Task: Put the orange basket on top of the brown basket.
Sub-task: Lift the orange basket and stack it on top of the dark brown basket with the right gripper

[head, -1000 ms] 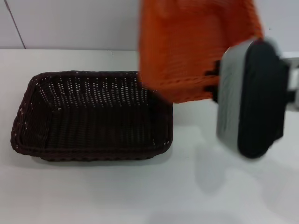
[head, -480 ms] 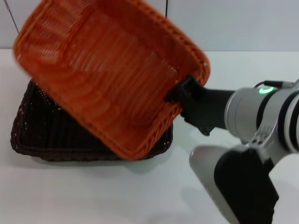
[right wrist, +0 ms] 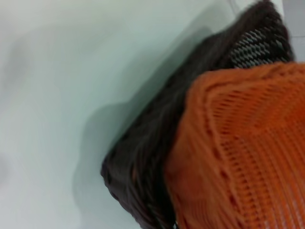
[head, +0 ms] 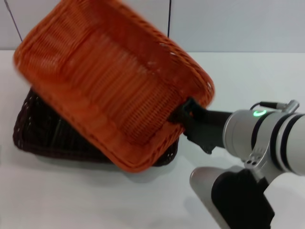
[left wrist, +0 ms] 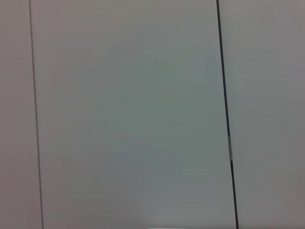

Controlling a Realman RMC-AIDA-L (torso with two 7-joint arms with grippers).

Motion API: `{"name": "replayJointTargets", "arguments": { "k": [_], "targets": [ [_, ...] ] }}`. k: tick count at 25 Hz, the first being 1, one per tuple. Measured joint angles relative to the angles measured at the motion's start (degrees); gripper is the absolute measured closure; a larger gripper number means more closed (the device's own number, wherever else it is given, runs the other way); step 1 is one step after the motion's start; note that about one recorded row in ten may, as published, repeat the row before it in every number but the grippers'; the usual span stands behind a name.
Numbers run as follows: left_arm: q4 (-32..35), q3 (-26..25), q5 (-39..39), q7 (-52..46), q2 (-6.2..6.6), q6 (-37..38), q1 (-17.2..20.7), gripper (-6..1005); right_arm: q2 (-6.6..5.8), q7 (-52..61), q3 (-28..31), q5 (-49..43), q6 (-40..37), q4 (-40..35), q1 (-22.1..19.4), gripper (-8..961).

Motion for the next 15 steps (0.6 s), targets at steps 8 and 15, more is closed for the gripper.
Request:
{"name": "replayJointTargets", "arguments": {
  "k": [8, 15],
  "targets": [
    [-0.3, 0.2, 0.0, 0.0, 0.17, -0.7, -0.4, 322, -0.20, 0.3, -1.9, -0.1, 1.0, 0.6, -1.1, 744],
    [-0.1, 0.2, 0.0, 0.0, 0.33, -1.1, -1.1, 323, 0.04, 0.5, -1.8, -0.1, 0.6, -2.6, -2.2, 665]
  ]
}}
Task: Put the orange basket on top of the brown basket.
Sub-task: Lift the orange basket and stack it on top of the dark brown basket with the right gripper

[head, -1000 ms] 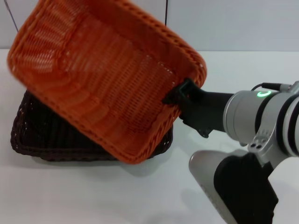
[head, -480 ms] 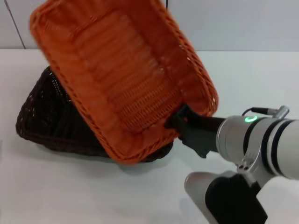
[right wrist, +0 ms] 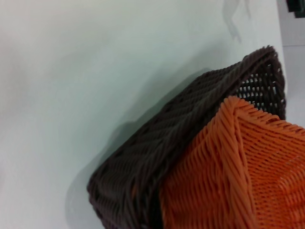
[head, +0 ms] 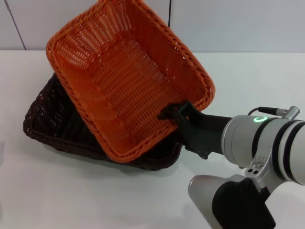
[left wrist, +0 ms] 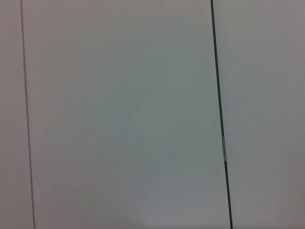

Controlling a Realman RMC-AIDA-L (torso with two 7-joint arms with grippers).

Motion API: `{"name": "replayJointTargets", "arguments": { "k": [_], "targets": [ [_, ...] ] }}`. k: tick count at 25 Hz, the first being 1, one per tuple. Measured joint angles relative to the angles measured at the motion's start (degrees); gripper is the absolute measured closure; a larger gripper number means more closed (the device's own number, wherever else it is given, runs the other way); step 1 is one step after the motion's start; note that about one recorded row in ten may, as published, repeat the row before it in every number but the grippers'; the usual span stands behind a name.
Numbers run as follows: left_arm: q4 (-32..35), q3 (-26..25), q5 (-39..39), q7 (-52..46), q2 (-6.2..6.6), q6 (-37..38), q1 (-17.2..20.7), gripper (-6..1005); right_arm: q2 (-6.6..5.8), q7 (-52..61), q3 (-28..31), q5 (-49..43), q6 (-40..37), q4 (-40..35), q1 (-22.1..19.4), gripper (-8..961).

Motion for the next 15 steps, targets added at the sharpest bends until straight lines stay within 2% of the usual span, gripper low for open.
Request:
{"name": "replayJointTargets", "arguments": {
  "k": [1, 4, 9, 15],
  "targets": [
    [0.2, 0.0, 0.0, 0.0, 0.04, -0.2, -0.3, 323, 0.03, 0.1, -0.2, 0.0, -0.2, -0.5, -0.2, 654],
    [0.4, 0.0, 0.0, 0.0, 0.08, -0.5, -0.6, 322, 0.12, 0.3, -1.8, 0.0, -2.4, -3.3, -1.2, 427],
    [0.6, -0.2, 0.0, 0.0, 0.22, -0.6, -1.1, 322, 0.25, 0.5, -4.7, 0.0, -3.4, -4.6, -2.2, 329],
    [0.9, -0.1, 0.3, 0.2, 0.31, -0.6, -1.9, 322, 0.35, 2.3, -8.0, 0.0, -1.1, -4.5, -2.4, 328]
  ]
}}
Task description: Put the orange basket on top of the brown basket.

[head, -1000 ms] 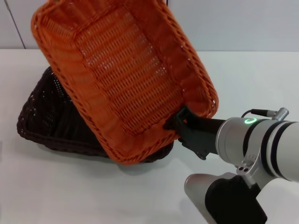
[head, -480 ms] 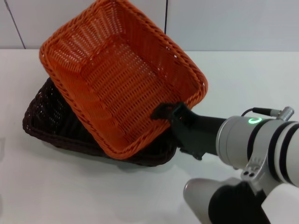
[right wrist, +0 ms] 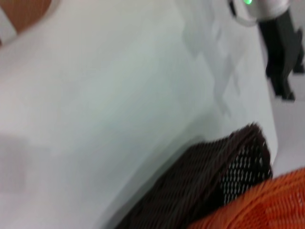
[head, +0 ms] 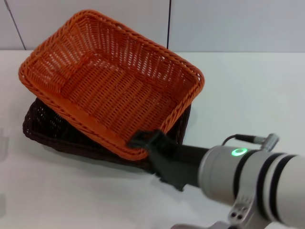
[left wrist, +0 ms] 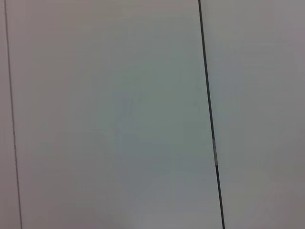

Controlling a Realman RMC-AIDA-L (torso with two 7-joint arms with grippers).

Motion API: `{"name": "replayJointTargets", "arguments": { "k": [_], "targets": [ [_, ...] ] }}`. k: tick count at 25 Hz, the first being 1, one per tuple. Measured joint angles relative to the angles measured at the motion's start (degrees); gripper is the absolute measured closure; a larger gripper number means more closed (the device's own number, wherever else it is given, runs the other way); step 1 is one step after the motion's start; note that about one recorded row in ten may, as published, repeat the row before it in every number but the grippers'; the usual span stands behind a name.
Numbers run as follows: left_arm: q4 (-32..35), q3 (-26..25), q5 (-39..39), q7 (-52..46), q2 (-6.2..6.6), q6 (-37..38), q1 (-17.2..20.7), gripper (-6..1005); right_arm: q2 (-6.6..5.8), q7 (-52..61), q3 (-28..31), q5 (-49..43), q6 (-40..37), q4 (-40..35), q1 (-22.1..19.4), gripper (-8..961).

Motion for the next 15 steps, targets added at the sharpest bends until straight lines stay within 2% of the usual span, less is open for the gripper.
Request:
{"name": "replayJointTargets", "arguments": {
  "k": [5, 7, 8, 9, 10, 12, 13, 14, 15],
  "targets": [
    [0.5, 0.1, 0.1, 0.2, 0.00, 0.0, -0.7, 323, -0.11, 6.9, -5.6, 0.4, 5.6, 1.4, 1.5, 328],
    [0.5, 0.1, 0.1, 0.2, 0.00, 0.0, -0.7, 323, 0.04, 13.4, -6.7, 0.4, 13.2, 4.5, 1.9, 328],
    [0.4, 0.0, 0.1, 0.1, -0.01, 0.3, -0.8, 323, 0.18, 17.7, -6.6, 0.4, 18.5, 7.2, 1.9, 328],
    [0.2, -0.2, -0.1, 0.0, -0.05, 0.5, -0.8, 323, 0.48, 28.3, -3.9, 0.5, 33.8, 14.8, 1.6, 329],
    [0.2, -0.2, -0.1, 0.0, -0.05, 0.5, -0.8, 323, 0.48, 28.3, -3.9, 0.5, 33.8, 14.8, 1.6, 329],
    [0.0, -0.4, -0.2, -0.1, -0.08, 0.8, -0.7, 323, 0.53, 38.3, 0.5, 3.0, 50.4, 22.0, 1.2, 329],
    [0.0, -0.5, -0.2, -0.1, -0.08, 1.0, -0.6, 323, 0.50, 43.3, 3.5, 5.5, 57.9, 25.7, 0.9, 329],
    [-0.1, -0.6, -0.3, -0.1, -0.09, 1.2, -0.6, 323, 0.19, 50.8, 9.2, 14.6, 69.0, 30.8, -0.4, 329],
    [-0.2, -0.9, -0.3, -0.2, -0.09, 1.4, -0.6, 323, 0.19, 50.8, 9.2, 14.6, 69.0, 30.8, -0.4, 329]
  ]
}}
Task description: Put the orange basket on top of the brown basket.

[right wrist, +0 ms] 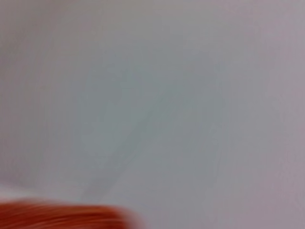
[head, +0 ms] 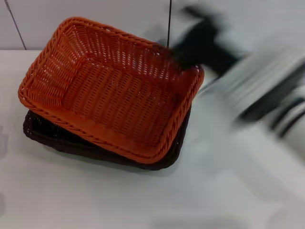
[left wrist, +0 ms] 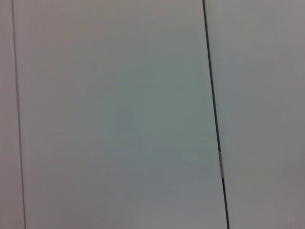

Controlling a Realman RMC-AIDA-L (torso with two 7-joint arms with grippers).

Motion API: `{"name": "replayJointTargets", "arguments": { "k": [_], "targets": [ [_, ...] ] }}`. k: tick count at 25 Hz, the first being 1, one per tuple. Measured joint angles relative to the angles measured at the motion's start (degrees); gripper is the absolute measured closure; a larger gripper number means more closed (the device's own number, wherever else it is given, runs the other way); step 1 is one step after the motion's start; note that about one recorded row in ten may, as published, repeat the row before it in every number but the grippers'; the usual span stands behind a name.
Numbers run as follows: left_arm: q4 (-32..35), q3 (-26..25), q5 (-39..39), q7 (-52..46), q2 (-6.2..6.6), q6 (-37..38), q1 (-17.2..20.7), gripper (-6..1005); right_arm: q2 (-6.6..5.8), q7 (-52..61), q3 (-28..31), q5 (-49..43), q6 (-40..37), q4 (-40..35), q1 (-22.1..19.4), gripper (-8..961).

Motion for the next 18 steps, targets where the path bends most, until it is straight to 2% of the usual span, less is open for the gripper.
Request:
{"name": "replayJointTargets", "arguments": {
  "k": [3, 6, 11, 14, 18],
  "targets": [
    [-0.3, -0.6, 0.0, -0.1, 0.00, 0.2, 0.0, 323, -0.45, 4.4, 6.3, 18.3, 13.8, 7.4, -3.2, 329],
    [-0.3, -0.6, 0.0, -0.1, 0.00, 0.2, 0.0, 323, -0.42, 6.9, 7.7, 28.2, 28.8, 16.8, -5.8, 329],
    [0.6, -3.2, -0.1, -3.0, 0.00, 0.1, -0.6, 322, -0.27, 20.8, 6.4, 29.3, 48.6, 35.7, -6.3, 329],
    [0.7, -3.3, -0.1, -4.4, 0.03, 0.2, -0.6, 322, -0.19, 28.1, 6.1, 30.4, 53.3, 42.9, -5.9, 329],
    [1.8, -3.2, 0.1, -5.3, 0.09, 0.2, -0.9, 322, -0.14, 28.6, 5.0, 31.5, 55.8, 45.3, -5.7, 329]
  ]
}}
